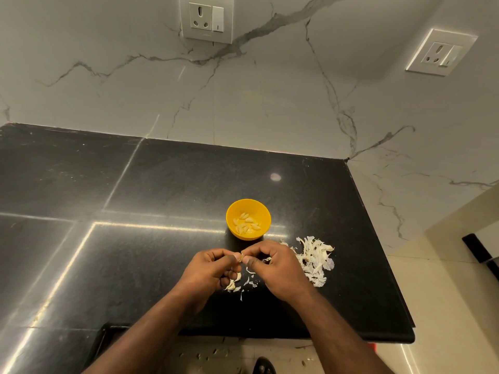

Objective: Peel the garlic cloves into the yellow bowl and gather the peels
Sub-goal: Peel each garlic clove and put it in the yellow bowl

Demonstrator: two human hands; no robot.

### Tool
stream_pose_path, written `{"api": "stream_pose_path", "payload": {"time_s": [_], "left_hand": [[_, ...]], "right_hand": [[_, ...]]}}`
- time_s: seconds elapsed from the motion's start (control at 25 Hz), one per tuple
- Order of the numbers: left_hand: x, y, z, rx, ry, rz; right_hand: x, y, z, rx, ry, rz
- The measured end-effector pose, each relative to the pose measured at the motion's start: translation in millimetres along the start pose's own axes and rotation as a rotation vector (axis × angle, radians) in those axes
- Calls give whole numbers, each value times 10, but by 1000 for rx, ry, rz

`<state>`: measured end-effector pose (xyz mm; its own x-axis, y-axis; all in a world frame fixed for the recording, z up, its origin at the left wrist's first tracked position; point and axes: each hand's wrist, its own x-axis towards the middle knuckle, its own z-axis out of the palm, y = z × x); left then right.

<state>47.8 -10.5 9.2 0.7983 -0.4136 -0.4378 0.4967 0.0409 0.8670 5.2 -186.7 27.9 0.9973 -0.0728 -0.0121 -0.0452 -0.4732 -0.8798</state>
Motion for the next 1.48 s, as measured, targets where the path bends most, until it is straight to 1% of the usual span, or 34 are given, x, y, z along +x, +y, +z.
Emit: {"api": "stream_pose_path", "payload": {"time_s": [0.16, 0.36, 0.72, 1.16, 1.36, 1.48], "left_hand": [[-20, -8, -23, -33, -33, 13], [-11, -32, -3, -25, 19, 47], [-20, -77, 4, 12, 54, 79], [-26, -134, 0, -33, 61, 101], [-48, -111, 37, -64, 46, 99], [-41, -110, 39, -55, 56, 108]], "right_hand": [[-12, -19, 20, 49, 4, 21], [-7, 8, 26, 81, 17, 71], [-42, -35, 43, 91, 2, 68], [-53, -39, 87, 85, 19, 72], [-43, -34, 55, 111, 19, 75], [-48, -29, 48, 182, 40, 85]]}}
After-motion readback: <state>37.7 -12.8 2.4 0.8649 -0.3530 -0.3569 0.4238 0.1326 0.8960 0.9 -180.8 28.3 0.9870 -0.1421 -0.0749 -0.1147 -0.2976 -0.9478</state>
